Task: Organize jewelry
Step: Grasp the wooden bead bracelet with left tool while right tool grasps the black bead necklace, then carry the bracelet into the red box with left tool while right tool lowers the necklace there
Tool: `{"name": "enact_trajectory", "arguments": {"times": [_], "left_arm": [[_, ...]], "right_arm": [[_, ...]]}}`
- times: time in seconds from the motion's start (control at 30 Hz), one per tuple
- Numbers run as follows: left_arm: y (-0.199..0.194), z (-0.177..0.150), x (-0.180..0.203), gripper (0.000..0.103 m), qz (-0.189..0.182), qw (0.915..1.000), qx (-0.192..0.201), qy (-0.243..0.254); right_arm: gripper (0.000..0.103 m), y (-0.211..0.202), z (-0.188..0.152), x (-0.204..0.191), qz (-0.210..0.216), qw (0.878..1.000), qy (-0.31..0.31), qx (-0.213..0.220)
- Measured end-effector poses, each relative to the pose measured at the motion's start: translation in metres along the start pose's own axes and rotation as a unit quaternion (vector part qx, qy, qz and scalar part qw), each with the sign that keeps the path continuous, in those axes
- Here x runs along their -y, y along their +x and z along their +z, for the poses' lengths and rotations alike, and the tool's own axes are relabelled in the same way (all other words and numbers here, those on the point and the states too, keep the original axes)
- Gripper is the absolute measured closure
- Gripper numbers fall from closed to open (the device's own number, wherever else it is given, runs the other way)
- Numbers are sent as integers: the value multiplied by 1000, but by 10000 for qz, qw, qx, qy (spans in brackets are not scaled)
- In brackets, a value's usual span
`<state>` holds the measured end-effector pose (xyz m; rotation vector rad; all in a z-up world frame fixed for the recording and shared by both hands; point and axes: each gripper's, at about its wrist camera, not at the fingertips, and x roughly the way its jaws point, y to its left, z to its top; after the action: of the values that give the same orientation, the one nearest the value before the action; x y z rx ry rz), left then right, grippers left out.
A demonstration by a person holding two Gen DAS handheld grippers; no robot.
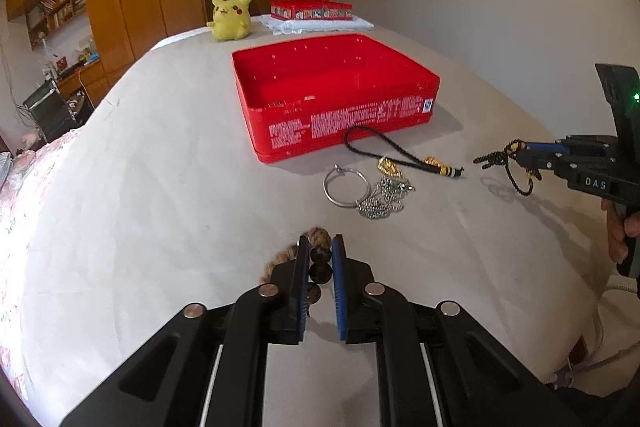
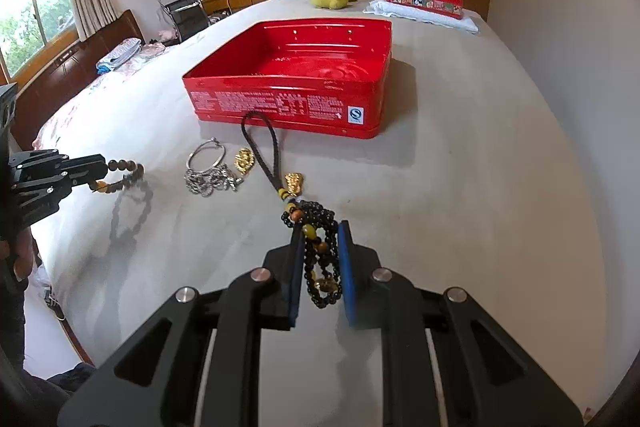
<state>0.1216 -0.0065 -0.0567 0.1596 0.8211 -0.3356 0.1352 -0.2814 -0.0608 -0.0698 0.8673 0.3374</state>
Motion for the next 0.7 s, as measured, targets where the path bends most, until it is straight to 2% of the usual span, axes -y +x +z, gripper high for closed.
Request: {"name": "enact_trajectory", "arguments": {"times": [0.43,0.7], "left_arm": [[-22,29,1,92,90,9991,342,222],[-28,67,-9,92,69,9976,576,367]], "right_arm": [[88,-24,24,-11,187,9994,-158,250],[88,-28,55,-19,200,9982,-396,402]]}}
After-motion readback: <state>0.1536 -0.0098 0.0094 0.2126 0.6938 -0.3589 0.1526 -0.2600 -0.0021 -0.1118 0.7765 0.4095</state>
